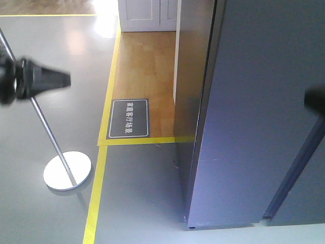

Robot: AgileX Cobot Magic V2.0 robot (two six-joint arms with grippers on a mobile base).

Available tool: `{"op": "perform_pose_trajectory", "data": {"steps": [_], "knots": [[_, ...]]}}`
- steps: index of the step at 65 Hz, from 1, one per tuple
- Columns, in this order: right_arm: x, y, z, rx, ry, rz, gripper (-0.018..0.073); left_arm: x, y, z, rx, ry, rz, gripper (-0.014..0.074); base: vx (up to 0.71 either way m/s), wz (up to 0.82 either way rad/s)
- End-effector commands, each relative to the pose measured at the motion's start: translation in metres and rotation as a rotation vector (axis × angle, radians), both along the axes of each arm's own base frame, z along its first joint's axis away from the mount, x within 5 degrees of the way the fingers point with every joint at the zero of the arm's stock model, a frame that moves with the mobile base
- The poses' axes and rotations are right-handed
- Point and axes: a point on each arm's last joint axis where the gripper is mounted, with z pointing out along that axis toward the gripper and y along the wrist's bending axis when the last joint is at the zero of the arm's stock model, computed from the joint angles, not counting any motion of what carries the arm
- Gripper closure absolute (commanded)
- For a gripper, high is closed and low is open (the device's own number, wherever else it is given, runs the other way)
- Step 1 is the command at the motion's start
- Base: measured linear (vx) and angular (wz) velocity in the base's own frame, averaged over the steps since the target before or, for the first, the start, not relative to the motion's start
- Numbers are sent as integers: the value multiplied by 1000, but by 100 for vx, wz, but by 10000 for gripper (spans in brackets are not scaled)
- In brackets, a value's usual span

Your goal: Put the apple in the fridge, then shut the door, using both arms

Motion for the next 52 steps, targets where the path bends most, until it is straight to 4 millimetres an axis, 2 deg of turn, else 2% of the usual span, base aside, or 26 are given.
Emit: {"op": "perform_pose_trajectory", "data": {"steps": [1,8,14,19,24,33,52], "knots": [[-23,0,-23,16,-58,-55,562,-34,2,-10,-26,-56,66,603,0,0],[-47,4,-66,20,-22,-62,562,-71,10,-55,-8,-24,179,603,0,0],[-62,6,-89,18,-27,-69,562,-100,19,-93,6,-22,296,603,0,0],[-69,6,-104,19,-28,-75,562,-119,27,-117,-4,-39,399,603,0,0],[-74,7,-110,19,-36,-73,562,-132,32,-133,-21,-56,468,603,0,0],[-78,10,-113,20,-29,-50,562,-147,35,-146,-32,-92,504,603,0,0],[-81,14,-114,44,-5,-10,562,-150,35,-144,-39,-118,504,604,0,0]]}}
